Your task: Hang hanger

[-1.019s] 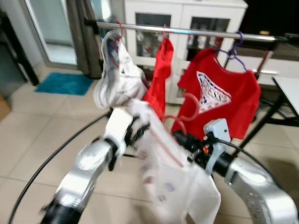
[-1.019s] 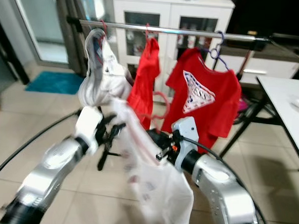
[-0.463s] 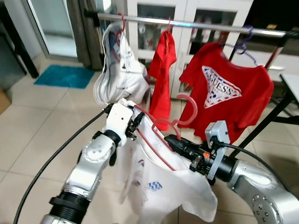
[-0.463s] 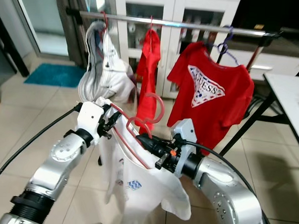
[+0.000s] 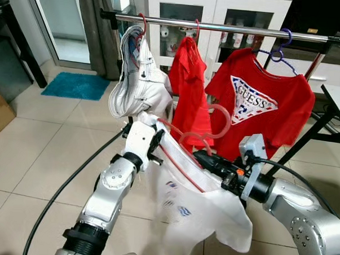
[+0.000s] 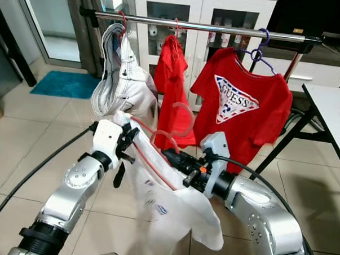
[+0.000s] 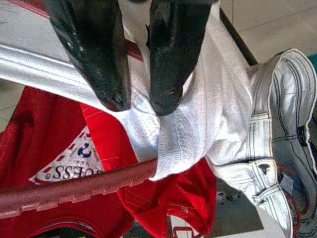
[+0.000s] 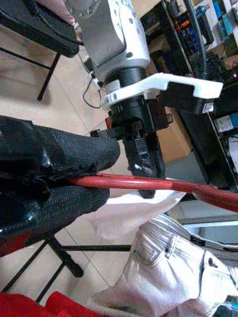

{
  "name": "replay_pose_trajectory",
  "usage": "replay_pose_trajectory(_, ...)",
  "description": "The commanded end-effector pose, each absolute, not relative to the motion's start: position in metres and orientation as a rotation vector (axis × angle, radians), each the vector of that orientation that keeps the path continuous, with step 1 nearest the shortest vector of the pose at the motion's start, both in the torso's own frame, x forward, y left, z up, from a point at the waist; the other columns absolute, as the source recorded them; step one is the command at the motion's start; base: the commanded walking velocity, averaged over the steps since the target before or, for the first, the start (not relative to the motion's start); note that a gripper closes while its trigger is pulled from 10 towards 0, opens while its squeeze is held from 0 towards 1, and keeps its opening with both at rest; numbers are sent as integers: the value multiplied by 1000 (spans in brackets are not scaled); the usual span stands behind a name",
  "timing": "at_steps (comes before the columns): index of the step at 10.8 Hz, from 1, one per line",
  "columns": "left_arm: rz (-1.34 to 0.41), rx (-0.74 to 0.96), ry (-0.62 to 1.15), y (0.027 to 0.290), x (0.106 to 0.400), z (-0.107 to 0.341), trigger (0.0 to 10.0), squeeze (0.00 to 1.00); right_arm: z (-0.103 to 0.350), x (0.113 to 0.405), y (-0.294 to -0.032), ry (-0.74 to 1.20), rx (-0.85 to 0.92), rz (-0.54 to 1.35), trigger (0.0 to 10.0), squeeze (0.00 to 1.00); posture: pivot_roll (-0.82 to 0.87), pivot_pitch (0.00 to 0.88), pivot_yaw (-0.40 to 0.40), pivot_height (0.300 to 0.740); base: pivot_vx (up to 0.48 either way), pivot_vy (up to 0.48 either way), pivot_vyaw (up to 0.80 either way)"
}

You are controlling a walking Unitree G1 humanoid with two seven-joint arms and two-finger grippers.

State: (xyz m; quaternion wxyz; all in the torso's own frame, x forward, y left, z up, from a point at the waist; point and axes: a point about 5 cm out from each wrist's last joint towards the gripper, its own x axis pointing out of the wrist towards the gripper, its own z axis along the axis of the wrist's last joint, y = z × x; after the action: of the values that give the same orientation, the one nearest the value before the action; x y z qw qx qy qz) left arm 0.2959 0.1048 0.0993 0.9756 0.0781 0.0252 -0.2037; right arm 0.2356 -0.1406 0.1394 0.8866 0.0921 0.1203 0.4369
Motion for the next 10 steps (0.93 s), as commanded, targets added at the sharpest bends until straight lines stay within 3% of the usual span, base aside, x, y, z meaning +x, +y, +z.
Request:
replay_pose_trajectory(1,-382,165,68,109,297,98,0,0,151,238,-142,200,202,930,0,0,-63,0,21,740,0,0,0)
replay_pose_trajectory(5,-343,141,59,114,298,99,0,0,152,240,-145,202,202,931,0,0,-63,0,18,740,0,0,0)
replay_pose_trajectory(8,-374,112,-158,113,297,135,0,0,137,248,-157,286,79,807,0,0,-63,0,18,740,0,0,0)
replay_pose_trajectory(10,-287,201,-211,138,302,154,0,0,132,238,-159,329,-19,897,0,0,-62,0,19,740,0,0,0)
